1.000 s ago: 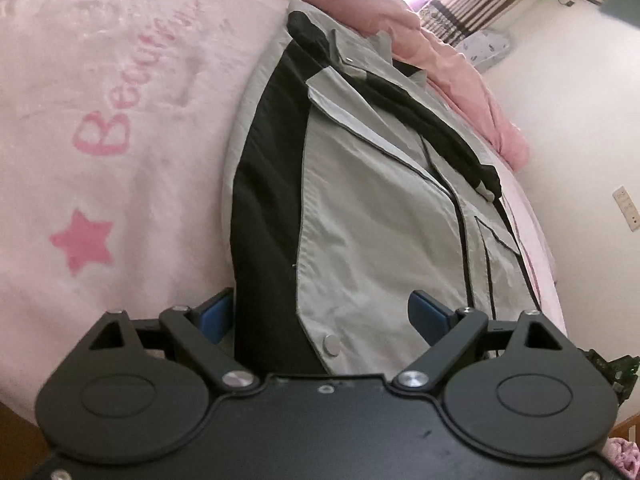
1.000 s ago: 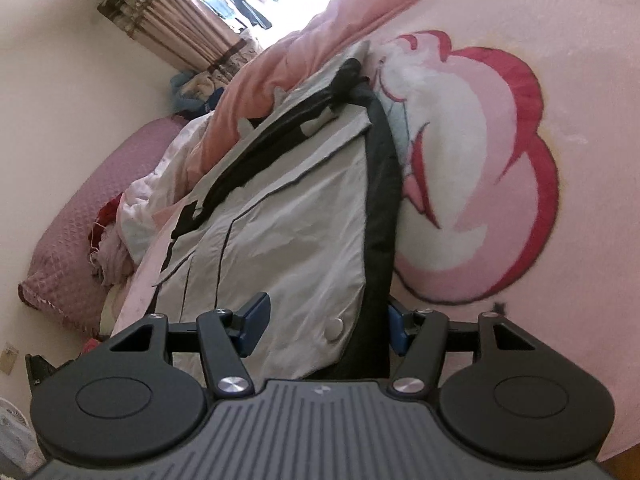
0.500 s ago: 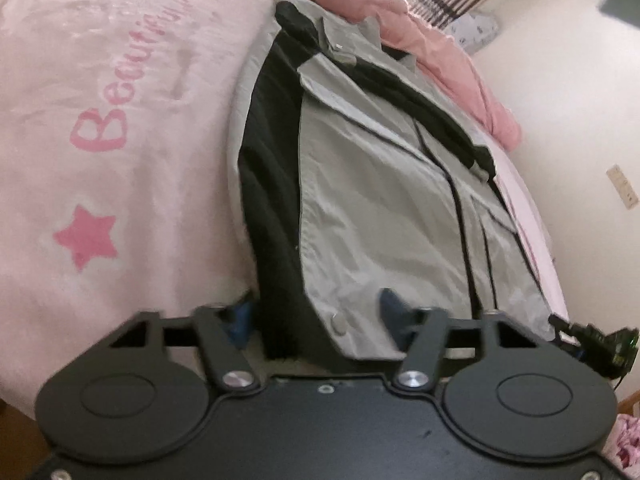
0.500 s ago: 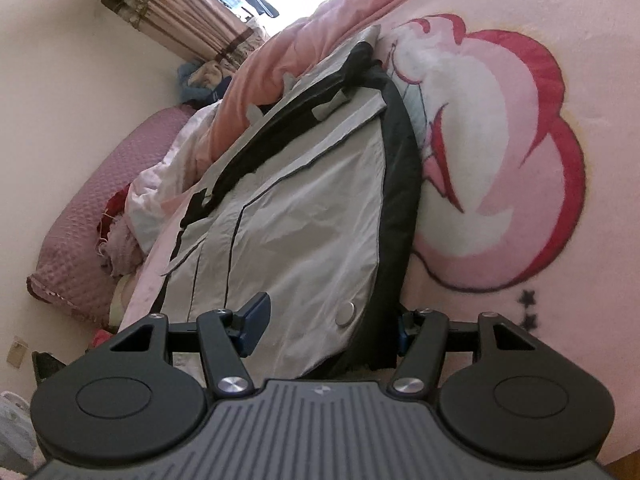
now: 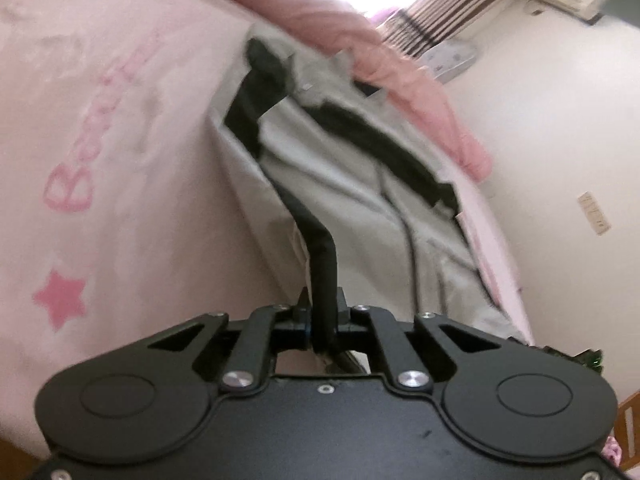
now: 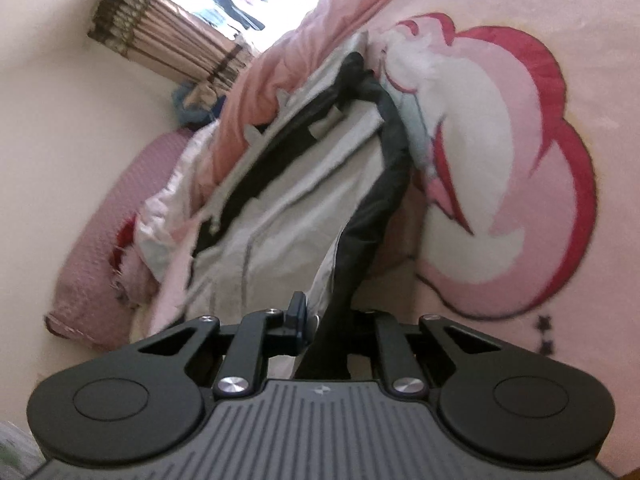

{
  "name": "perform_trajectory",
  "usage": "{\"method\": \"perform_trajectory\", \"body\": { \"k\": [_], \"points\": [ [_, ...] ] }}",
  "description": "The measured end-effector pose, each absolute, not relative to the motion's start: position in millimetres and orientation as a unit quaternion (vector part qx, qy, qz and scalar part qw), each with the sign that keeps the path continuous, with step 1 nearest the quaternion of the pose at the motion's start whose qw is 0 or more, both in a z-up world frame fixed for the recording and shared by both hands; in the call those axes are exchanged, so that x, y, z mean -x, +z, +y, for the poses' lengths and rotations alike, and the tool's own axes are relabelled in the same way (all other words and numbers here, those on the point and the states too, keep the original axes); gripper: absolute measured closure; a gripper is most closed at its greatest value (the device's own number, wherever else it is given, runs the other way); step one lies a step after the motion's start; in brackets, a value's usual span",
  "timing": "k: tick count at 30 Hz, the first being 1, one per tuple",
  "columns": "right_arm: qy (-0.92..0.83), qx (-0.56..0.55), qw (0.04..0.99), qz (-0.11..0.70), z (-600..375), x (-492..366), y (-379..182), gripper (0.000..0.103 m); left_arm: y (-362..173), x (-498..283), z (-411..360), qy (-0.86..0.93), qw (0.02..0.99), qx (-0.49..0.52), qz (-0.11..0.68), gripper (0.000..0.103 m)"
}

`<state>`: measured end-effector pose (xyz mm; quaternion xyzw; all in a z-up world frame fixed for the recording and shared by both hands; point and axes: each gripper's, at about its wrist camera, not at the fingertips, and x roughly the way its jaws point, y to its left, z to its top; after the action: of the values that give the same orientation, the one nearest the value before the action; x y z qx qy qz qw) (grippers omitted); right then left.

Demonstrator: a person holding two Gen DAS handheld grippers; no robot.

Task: Fold large clothes
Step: 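Grasp the jacket's black side edge with the left gripper while the right gripper grasps the other edge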

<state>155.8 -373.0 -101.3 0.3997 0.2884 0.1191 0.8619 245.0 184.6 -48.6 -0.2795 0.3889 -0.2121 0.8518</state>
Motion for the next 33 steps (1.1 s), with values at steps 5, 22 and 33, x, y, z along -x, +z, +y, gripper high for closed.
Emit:
{"method": "perform_trajectory", "body": {
  "k": [5, 22, 33],
  "points": [
    [0.135, -0.428, 0.855, 0.261, -376.3, -178.6, -82.0, 0.089, -28.6, -273.7, 179.9, -0.231, 0.855, 0.287, 0.366, 0.098],
    [0.117, -0.420, 0.873, 0.221, -399.5, -473.4, 8.7, 0.082, 47.5, -555.3, 163.2, -0.213, 0.896, 0.247, 0.300, 0.085],
    [0.035, -0.377, 0.895, 0.235, -413.2, -525.5, -43.0, 0.039, -22.7, -631.0, 198.5, -0.130, 0.893, 0.273, 0.334, 0.031]
  ]
}}
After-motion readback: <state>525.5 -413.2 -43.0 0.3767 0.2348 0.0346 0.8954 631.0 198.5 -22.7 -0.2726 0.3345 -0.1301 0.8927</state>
